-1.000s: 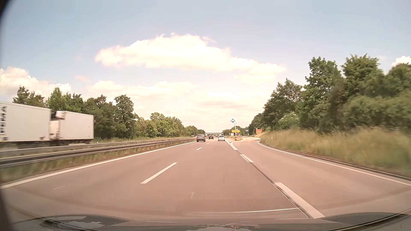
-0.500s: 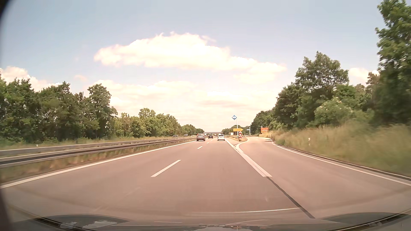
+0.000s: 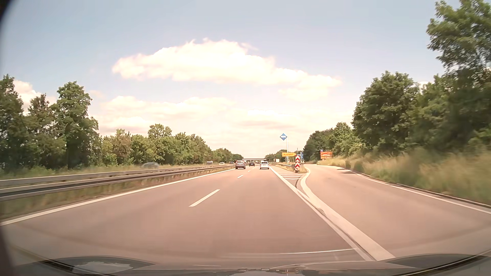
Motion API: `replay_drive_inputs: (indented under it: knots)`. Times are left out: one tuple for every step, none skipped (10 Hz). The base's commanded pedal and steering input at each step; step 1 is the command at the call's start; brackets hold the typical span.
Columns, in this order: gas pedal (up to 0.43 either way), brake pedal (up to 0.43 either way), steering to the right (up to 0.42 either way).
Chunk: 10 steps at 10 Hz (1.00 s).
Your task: Follow the waypoints while adhering to traffic rules and regulations
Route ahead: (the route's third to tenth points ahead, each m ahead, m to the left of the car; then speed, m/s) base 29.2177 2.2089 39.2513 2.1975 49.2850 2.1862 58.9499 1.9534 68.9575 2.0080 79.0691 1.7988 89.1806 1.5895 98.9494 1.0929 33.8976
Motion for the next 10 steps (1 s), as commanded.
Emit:
replay_drive_inputs:
  knots:
    - [0.398, 0.012, -0.004]
    - [0.398, 0.012, -0.005]
    - [0.398, 0.012, -0.005]
    - [0.398, 0.012, -0.005]
    - [0.398, 0.012, -0.005]
    - [0.398, 0.012, -0.006]
    - [0.398, 0.012, -0.006]
    - [0.398, 0.012, -0.007]
    - [0.398, 0.012, -0.007]
    - [0.398, 0.012, -0.007]
